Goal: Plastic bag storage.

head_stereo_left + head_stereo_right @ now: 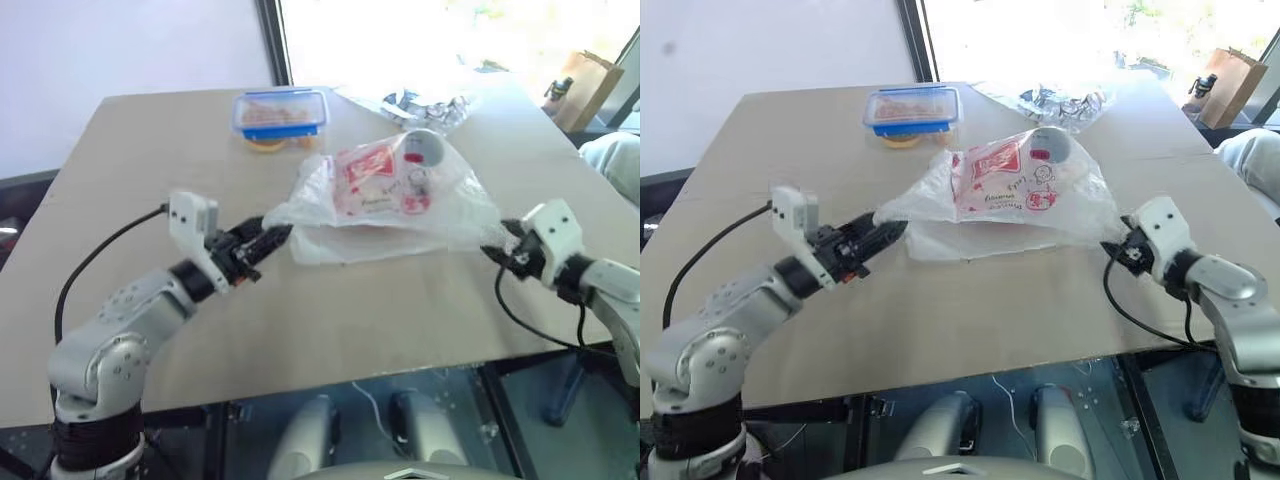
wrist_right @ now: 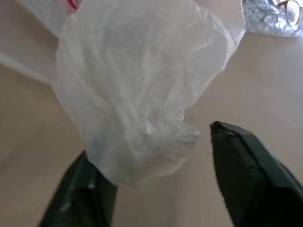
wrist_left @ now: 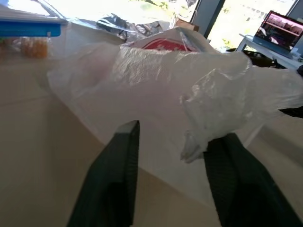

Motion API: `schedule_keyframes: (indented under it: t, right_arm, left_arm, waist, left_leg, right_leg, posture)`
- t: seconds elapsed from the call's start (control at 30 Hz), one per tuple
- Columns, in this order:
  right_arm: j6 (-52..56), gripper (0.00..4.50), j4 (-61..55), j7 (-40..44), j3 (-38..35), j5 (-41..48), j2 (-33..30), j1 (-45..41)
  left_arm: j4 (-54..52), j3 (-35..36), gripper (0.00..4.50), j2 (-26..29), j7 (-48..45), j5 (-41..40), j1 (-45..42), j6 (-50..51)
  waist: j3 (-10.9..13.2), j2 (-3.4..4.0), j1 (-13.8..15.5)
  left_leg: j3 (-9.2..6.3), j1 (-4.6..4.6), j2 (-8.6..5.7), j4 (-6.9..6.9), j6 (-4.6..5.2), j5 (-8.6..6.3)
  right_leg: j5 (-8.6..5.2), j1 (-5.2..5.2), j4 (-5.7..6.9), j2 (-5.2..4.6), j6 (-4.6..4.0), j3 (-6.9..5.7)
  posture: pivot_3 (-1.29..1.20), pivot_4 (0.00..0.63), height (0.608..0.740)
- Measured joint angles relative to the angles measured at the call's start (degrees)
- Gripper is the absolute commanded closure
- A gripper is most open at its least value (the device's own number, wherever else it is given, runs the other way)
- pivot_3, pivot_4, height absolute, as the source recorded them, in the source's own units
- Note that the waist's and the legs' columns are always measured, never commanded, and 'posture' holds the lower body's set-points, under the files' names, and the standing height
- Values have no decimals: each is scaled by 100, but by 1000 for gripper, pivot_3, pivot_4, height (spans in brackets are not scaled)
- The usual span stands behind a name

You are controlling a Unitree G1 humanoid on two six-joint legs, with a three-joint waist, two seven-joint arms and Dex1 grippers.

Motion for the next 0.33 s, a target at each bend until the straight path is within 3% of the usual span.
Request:
schedule_keyframes:
  t: [0.07,0.2,0.33]
  right_arm:
    - [-91,0,-267,380,-376,226,-203,667]
    - [-115,0,-765,1489,-1564,907,-565,2117]
    - [-175,0,-787,1803,-2173,1094,-715,2402]
  left_arm:
    - [-65,129,45,51,-165,195,547,-280]
    - [-401,561,45,128,-473,446,1915,-609]
    - [-449,823,45,83,-689,562,2569,-967]
  waist:
    - [-2,3,11]
    - [-3,2,26]
    - [-8,-4,23]
  left_leg:
    - [4,2,1,1,13,-10]
    - [18,4,13,2,32,-32]
    - [33,12,19,11,34,-34]
  right_leg:
    - [0,5,-3,-3,-1,4]
    - [-6,12,-24,-5,8,9]
    - [-18,21,-28,-39,26,2]
  posture:
    - [0,150,740]
    - [0,150,740]
    - [0,150,740]
